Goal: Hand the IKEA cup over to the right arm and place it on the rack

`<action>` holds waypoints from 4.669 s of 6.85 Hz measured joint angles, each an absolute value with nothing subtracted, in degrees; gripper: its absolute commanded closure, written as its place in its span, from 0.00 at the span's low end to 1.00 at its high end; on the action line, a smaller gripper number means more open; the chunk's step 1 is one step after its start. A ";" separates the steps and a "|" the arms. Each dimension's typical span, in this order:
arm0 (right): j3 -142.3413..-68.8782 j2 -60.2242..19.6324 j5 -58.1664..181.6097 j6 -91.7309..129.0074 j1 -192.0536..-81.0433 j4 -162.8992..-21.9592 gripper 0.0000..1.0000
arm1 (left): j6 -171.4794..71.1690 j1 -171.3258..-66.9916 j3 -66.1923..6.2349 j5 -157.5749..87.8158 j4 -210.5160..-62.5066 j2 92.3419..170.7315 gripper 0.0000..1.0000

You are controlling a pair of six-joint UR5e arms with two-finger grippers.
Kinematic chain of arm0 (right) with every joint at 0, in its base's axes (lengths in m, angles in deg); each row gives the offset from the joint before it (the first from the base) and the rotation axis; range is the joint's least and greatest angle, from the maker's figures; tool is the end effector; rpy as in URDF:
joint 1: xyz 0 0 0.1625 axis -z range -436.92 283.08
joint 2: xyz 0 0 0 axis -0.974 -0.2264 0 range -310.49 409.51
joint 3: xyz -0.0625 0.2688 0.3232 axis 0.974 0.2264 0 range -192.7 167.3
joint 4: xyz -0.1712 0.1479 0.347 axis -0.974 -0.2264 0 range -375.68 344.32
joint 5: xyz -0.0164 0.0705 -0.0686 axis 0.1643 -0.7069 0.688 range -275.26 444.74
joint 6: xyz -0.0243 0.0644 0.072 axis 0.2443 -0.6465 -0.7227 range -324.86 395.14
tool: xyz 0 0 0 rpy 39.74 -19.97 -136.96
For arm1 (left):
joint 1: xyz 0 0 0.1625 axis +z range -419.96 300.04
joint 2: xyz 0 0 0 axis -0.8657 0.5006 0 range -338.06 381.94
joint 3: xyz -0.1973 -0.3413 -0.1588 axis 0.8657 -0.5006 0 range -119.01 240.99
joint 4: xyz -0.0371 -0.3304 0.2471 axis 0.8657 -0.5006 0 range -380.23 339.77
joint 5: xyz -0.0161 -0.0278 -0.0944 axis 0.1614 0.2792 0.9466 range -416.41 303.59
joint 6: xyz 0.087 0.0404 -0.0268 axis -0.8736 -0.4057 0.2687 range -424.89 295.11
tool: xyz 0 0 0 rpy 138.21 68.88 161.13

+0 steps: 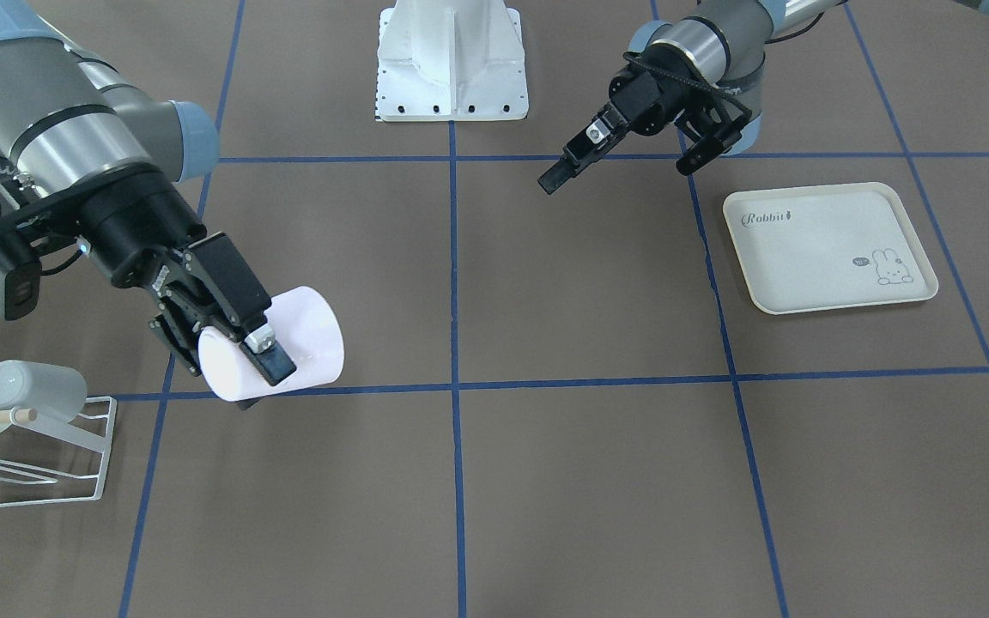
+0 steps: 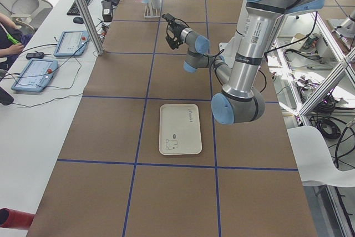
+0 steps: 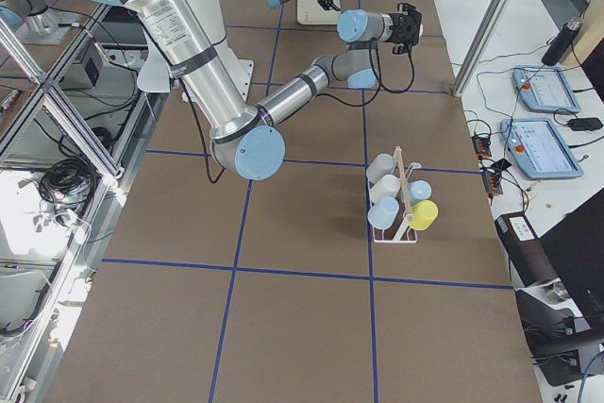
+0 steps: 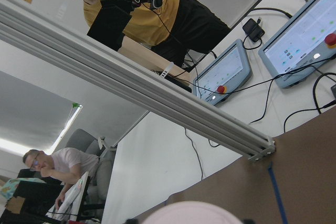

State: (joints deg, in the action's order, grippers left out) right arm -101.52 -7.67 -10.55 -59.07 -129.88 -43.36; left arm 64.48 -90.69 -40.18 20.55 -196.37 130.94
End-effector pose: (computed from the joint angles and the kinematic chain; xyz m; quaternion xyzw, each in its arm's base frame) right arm -0.2963 -0.5987 0.2076 0.2728 -0.6782 0.2965 0.6146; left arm 0.3676 -0.3997 0.2348 -0.0039 0.8461 -0.3800 0.3738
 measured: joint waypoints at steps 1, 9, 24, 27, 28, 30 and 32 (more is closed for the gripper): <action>-101.42 -9.29 -9.18 -54.38 -130.49 -45.93 1.00 | 61.64 -94.17 -43.86 26.43 -189.81 128.54 0.00; -98.97 -20.72 20.60 -19.09 -131.62 -59.90 1.00 | 29.61 -98.61 -57.36 34.52 -170.57 107.05 0.00; -94.56 -24.00 27.79 -21.72 -126.54 -56.71 1.00 | 28.98 -98.50 -56.43 34.38 -170.53 107.02 0.00; -94.54 -24.29 27.77 -21.81 -125.12 -56.64 0.01 | 28.98 -98.49 -56.52 34.38 -170.52 107.17 0.00; -94.66 -24.31 27.47 -21.89 -124.90 -56.59 0.00 | 28.98 -98.49 -56.65 34.40 -170.52 107.21 0.00; -95.23 -24.80 24.89 -21.92 -124.87 -55.37 0.00 | 28.98 -98.51 -56.90 34.48 -170.50 107.43 0.00; -96.61 -24.98 19.42 -21.68 -126.77 -54.87 0.00 | 28.80 -98.61 -57.14 34.95 -170.37 107.48 0.00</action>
